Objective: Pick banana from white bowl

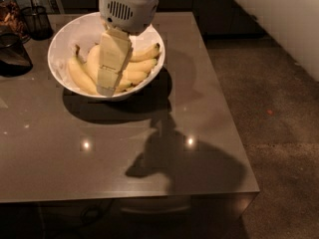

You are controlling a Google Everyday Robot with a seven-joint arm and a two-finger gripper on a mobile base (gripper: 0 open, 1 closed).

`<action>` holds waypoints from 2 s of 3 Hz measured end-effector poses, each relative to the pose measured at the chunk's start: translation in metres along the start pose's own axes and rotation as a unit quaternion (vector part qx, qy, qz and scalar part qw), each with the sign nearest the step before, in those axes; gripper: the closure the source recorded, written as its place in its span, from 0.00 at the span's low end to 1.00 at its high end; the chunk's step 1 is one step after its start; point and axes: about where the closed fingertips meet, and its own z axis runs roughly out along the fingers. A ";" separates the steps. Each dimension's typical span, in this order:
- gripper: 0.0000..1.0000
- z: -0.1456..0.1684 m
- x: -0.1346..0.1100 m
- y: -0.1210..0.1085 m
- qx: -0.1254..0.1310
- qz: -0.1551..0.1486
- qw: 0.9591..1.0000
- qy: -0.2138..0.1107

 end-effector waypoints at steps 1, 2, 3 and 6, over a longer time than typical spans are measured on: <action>0.00 0.020 -0.019 0.001 -0.013 -0.009 1.000 0.004; 0.00 0.021 -0.018 -0.002 -0.010 0.002 1.000 -0.010; 0.17 0.030 -0.022 -0.006 -0.027 0.026 0.999 -0.028; 0.40 0.050 -0.048 -0.009 -0.067 0.034 0.997 -0.023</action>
Offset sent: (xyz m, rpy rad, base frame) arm 0.0102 0.0072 -0.0192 0.0393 0.0277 -0.0347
